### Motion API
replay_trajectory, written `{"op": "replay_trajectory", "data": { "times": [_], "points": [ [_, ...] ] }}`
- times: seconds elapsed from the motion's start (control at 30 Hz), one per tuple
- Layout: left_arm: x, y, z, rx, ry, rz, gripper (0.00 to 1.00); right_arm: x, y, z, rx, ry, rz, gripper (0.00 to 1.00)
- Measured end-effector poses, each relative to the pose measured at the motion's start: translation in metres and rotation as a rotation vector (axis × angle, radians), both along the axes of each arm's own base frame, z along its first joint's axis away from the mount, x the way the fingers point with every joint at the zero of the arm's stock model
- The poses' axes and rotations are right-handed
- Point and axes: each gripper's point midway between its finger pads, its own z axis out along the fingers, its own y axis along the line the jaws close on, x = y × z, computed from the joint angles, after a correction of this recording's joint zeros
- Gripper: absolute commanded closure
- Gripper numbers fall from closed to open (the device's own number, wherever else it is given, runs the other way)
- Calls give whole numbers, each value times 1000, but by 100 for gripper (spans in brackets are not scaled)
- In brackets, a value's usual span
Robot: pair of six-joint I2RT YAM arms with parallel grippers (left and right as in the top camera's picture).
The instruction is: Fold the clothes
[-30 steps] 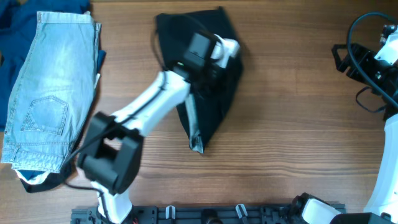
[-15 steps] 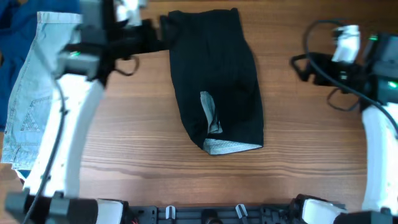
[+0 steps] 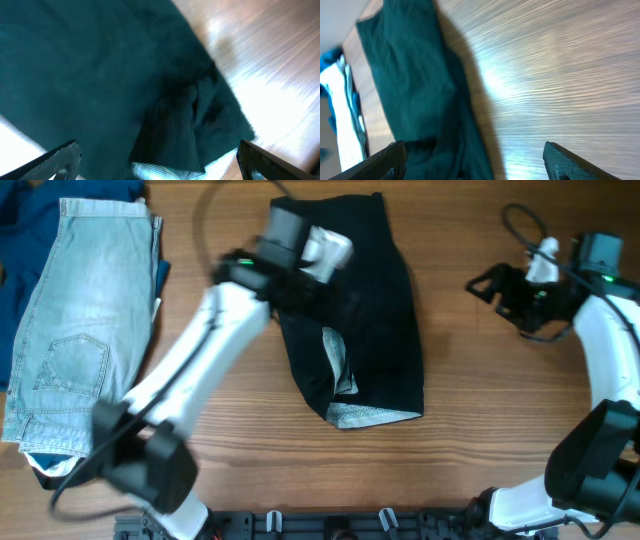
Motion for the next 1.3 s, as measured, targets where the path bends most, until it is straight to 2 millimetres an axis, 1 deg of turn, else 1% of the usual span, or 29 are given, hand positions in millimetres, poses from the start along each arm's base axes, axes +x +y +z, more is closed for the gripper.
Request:
{"op": "replay_trajectory", "data": {
  "times": [0.07, 0.1, 0.13, 0.17, 0.2, 0.23, 0.27, 0.3, 0.37, 0.43, 0.47, 0.5, 0.57, 0.6, 0.63, 0.7, 0.73, 0.77, 0.8, 0.83, 0.87, 0.93, 1.0, 1.07, 1.13, 1.17, 1.2, 1.23, 1.3],
  "points": [
    [1, -18, -39, 59, 26, -36, 0, -3, -17, 0, -7, -2, -33, 11],
    [2, -26, -57, 79, 31, -54, 0, -5, -20, -1, -8, 1, -33, 11],
    [3, -31, -67, 92, 32, -69, 1, -5, -20, -1, -11, 0, -28, 12],
    [3, -36, -78, 104, 33, -80, 9, -6, -18, -1, -12, 1, -19, 12],
    [2, -39, -85, 112, 40, -89, 24, -6, -17, -1, -14, -1, -12, 12],
    [-1, -41, -90, 123, 44, -103, 56, -6, -15, -2, -14, 0, -6, 13],
    [-3, -42, -92, 128, 48, -104, 92, -6, -13, -2, -13, 3, -1, 14],
    [-4, -44, -93, 130, 47, -113, 96, -9, -11, -3, -9, 14, 3, 15],
    [-5, -43, -93, 134, 51, -116, 96, -16, -7, -5, 4, 50, 7, 18],
    [-6, -35, -92, 148, 72, -92, 96, -26, -1, -8, 16, 92, 26, 18],
    [-4, -24, -85, 157, 86, -44, 96, -31, 5, -10, 20, 111, 46, 19],
    [3, -13, -72, 156, 80, 11, 96, -35, 13, -11, 21, 126, 78, 19],
    [26, 10, -22, 100, 9, 144, 96, -39, 35, -14, 9, 137, 156, 19],
    [34, 24, 8, 57, -36, 211, 96, -41, 52, -20, -3, 143, 208, 19],
    [38, 38, 39, 15, -82, 272, 96, -45, 63, -27, -17, 156, 240, 19],
    [37, 62, 90, -55, -159, 362, 96, -55, 87, -50, -53, 185, 296, 20],
    [36, 65, 100, -68, -173, 376, 96, -61, 97, -60, -65, 200, 315, 20],
    [34, 66, 105, -77, -177, 383, 96, -68, 105, -70, -71, 217, 328, 21],
    [33, 66, 104, -76, -170, 387, 96, -72, 110, -77, -76, 234, 325, 23],
    [31, 66, 99, -66, -150, 389, 96, -84, 121, -89, -79, 258, 351, 24],
    [31, 66, 96, -62, -142, 390, 96, -87, 127, -96, -82, 259, 353, 26],
    [32, 66, 94, -60, -138, 392, 96, -104, 139, -112, -82, 297, 362, 28],
    [31, 66, 94, -62, -135, 396, 96, -123, 152, -126, -83, 340, 384, 28],
    [32, 65, 94, -62, -135, 396, 96, -128, 164, -127, -80, 334, 404, 30],
    [31, 66, 94, -61, -134, 396, 96, -134, 178, -127, -81, 323, 441, 44],
    [32, 65, 94, -62, -134, 396, 96, -136, 184, -127, -85, 314, 456, 71],
    [32, 65, 94, -62, -134, 396, 96, -140, 190, -128, -87, 314, 475, 96],
    [31, 66, 94, -62, -134, 396, 96, -149, 201, -131, -93, 320, 514, 96],
    [32, 66, 94, -61, -135, 397, 96, -159, 207, -134, -96, 343, 522, 96]
  ]
}}
